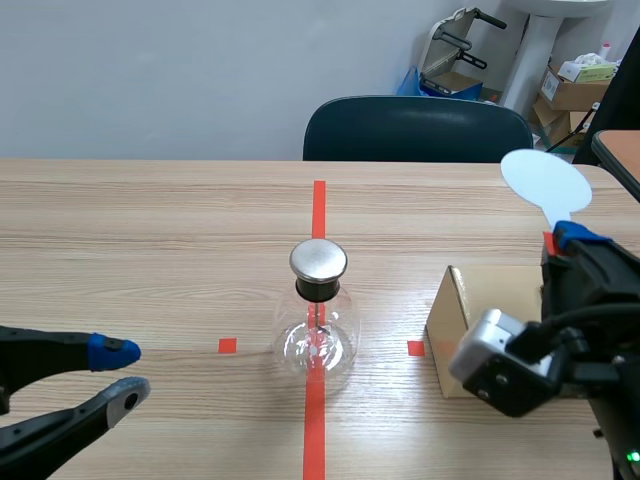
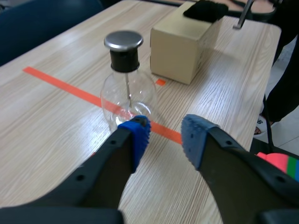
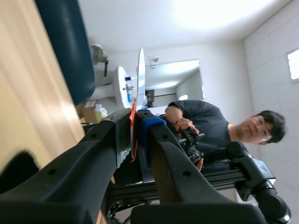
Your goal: Do the electroscope experiment
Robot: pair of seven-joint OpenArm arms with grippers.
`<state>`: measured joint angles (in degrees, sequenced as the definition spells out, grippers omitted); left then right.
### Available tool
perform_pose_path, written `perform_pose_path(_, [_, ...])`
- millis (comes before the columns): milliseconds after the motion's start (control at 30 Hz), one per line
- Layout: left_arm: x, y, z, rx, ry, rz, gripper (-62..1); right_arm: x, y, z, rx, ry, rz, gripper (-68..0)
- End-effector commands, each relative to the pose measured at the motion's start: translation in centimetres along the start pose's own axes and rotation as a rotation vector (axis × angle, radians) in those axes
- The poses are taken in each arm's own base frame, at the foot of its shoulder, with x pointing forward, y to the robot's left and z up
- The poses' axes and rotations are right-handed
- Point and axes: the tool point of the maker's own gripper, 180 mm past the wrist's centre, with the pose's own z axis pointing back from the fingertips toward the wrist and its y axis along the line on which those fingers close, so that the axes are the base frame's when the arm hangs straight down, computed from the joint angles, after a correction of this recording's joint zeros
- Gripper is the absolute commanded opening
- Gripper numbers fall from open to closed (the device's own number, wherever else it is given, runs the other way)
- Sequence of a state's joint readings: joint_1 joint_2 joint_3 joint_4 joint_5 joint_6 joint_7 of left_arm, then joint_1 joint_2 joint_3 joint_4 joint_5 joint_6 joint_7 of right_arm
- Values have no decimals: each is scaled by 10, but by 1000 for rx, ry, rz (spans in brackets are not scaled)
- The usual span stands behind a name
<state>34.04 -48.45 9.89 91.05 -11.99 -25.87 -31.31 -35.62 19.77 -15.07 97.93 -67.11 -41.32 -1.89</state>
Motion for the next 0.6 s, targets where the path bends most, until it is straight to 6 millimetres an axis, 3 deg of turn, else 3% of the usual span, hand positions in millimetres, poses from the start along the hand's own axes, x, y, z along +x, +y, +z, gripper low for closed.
perform_pose_path(0, [-3,3,-5,17,-12,12,-488,5,-16,-10,-80,-14,-8,-664])
perform_pose_path(167, [-25,20,-14,89,8,12,-568,19,-12,-25,-62,-48,-31,-664])
perform_pose_path(300, [-36,37,-22,151,6,3,-569,37,-3,-29,-55,-89,-40,-664])
perform_pose_path(567, [-54,60,-34,216,14,8,-569,61,34,-28,19,-131,-44,-664])
